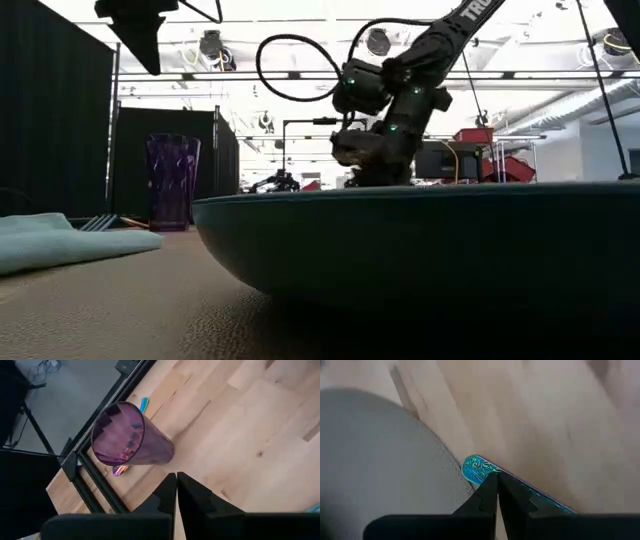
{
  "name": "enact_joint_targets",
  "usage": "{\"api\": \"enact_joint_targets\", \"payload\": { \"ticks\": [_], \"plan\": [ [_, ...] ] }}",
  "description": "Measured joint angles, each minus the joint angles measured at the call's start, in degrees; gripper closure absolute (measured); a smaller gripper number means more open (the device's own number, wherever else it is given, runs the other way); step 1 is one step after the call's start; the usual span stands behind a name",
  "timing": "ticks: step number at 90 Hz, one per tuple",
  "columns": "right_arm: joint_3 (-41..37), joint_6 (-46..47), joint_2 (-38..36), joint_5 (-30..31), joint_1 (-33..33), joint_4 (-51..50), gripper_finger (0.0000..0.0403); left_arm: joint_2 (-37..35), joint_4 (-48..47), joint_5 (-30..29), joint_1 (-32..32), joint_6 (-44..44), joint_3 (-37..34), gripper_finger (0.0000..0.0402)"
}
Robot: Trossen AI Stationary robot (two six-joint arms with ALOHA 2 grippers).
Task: Set table place
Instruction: Move the blue knife from the top of the blue napkin
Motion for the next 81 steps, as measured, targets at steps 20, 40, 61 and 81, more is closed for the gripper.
{"api": "enact_joint_targets", "payload": {
  "ticks": [20,40,61,81],
  "plan": [
    [0.2,-1.4,-0.5,-0.1,0.3,-11.4,0.0403,0.0,0.0,0.5,-0.7,0.0,0.0,0.0402],
    [-0.1,-2.3,-1.7,-0.1,0.7,-18.5,0.0403,0.0,0.0,0.5,-2.0,-0.2,0.0,0.0402],
    [-0.5,-2.1,-4.0,7.6,-2.7,-30.5,0.0403,0.0,0.0,0.9,-3.0,-0.5,0.0,0.0402],
    [-2.0,-1.5,-4.6,9.2,-3.4,-35.7,0.0403,0.0,0.0,1.0,-4.5,-1.9,0.0,0.0402]
  ]
}}
